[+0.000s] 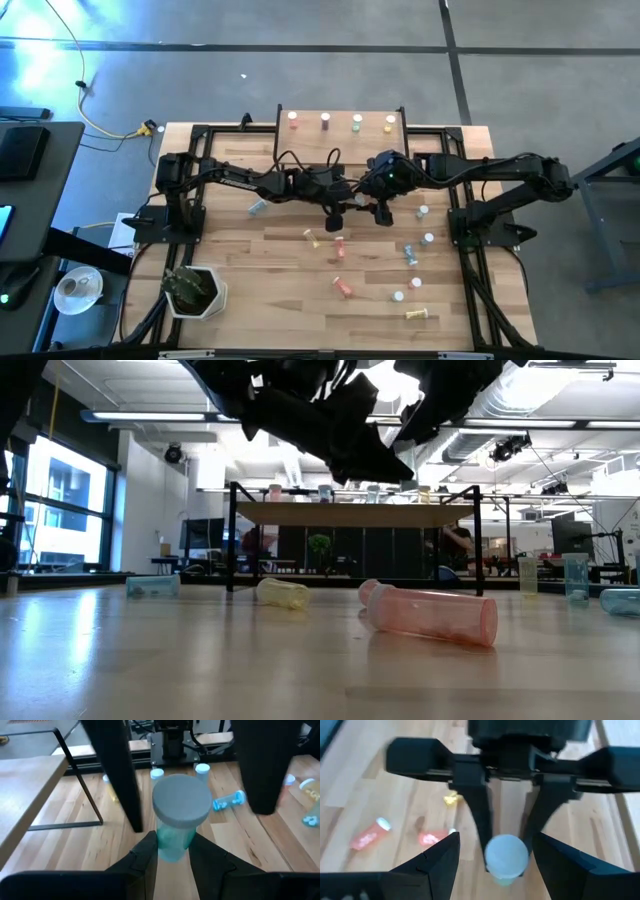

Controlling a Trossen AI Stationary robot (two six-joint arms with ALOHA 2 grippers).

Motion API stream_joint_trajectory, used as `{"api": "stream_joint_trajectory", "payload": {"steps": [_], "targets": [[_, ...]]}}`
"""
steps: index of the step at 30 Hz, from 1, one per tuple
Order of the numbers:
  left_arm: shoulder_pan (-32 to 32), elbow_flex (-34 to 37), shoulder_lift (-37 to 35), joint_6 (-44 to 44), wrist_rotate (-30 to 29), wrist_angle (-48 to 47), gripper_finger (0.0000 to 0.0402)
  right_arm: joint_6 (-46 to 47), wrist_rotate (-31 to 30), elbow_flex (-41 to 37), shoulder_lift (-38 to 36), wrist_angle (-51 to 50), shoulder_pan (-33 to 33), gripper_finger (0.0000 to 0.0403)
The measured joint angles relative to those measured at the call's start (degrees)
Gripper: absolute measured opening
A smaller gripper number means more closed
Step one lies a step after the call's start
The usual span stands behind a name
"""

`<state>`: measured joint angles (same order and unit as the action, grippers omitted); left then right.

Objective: Pick and place medicine bottles onto shelf by color
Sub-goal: Put the green pill bottle on the shelf aligned with the other green pill bottle

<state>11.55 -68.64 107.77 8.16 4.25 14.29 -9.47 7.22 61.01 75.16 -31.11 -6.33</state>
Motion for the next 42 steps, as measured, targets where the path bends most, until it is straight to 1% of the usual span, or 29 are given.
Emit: {"api": "stream_joint_trajectory", "payload": {"steps": [3,8,17,23,37,42], "targets": [[0.02,0.0,0.0,0.14,0.0,0.61,0.009,-0.01,-2.49,0.0,0.0,-0.91,-0.02,0.0238],[0.02,0.0,0.0,0.44,0.02,0.65,0.009,0.0,-2.64,0.0,0.0,-0.9,0.0,0.0228],[0.04,0.0,0.0,0.46,0.0,0.63,0.009,0.3,-2.49,0.0,0.0,-0.88,0.0,0.0147],[0.04,0.0,0.0,0.44,-0.02,0.63,0.009,0.42,-2.45,0.0,-0.02,-0.9,0.0,0.0118],[0.04,0.0,0.02,0.44,-0.02,0.58,0.0091,0.44,-2.46,0.0,-0.04,-1.21,0.0,0.0115],[0.04,0.0,0.04,1.46,-0.5,0.17,0.0117,0.61,-2.51,0.0,-0.04,-1.53,0.0,0.0115]]}}
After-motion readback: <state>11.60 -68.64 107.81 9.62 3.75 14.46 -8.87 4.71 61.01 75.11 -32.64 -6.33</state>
